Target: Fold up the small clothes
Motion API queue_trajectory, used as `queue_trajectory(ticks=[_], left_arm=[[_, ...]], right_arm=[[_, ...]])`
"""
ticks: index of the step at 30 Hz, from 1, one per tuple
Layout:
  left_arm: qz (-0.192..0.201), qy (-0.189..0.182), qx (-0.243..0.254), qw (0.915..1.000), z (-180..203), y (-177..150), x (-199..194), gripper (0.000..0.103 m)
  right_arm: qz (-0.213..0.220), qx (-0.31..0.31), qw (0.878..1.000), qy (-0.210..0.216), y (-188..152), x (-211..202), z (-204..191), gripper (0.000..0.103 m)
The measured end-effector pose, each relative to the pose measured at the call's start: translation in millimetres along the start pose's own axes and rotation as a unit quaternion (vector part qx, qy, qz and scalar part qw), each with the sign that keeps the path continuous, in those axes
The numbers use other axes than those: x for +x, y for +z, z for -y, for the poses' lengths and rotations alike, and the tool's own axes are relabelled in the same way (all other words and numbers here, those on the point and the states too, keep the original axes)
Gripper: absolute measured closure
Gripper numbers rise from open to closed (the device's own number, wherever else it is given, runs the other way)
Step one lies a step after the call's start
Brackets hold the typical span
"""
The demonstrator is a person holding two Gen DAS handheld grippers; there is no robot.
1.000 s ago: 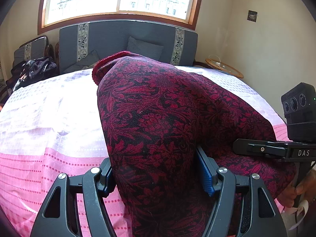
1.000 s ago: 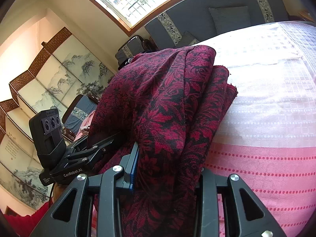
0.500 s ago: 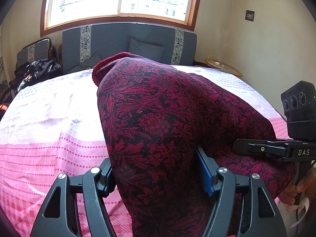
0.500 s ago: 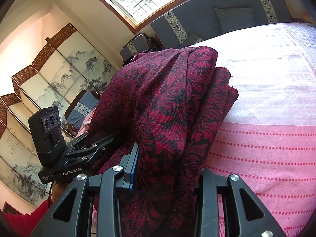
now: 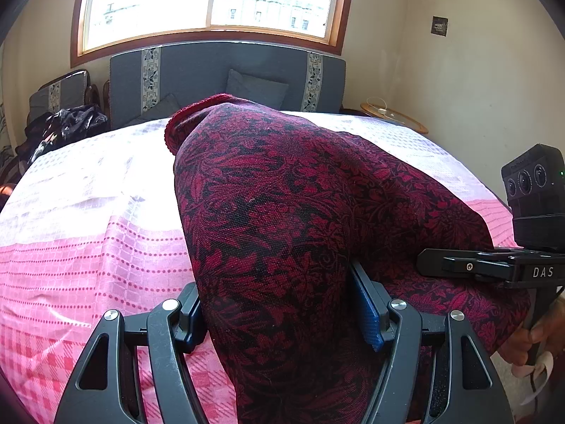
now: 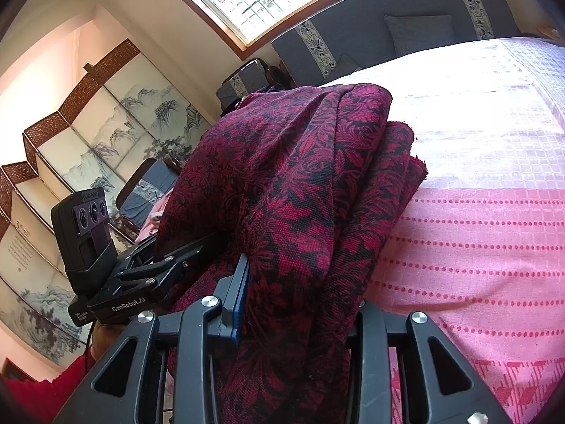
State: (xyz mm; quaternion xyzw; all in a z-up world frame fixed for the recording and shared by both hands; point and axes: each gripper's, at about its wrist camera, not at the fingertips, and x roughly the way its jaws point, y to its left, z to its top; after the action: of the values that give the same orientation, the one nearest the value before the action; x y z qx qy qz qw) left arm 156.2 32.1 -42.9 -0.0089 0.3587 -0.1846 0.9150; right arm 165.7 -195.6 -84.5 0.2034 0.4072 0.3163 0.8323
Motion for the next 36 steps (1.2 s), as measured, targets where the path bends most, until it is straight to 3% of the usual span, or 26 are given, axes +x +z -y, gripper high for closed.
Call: queue_trajectory(ticks=[36], left_arm=[[-0.001, 0.013, 0.008, 0.9999, 11, -24, 0, 0.033]], right_arm=[[-0.005, 0.001, 1.0, -0.003, -4, 11, 8, 0.071]])
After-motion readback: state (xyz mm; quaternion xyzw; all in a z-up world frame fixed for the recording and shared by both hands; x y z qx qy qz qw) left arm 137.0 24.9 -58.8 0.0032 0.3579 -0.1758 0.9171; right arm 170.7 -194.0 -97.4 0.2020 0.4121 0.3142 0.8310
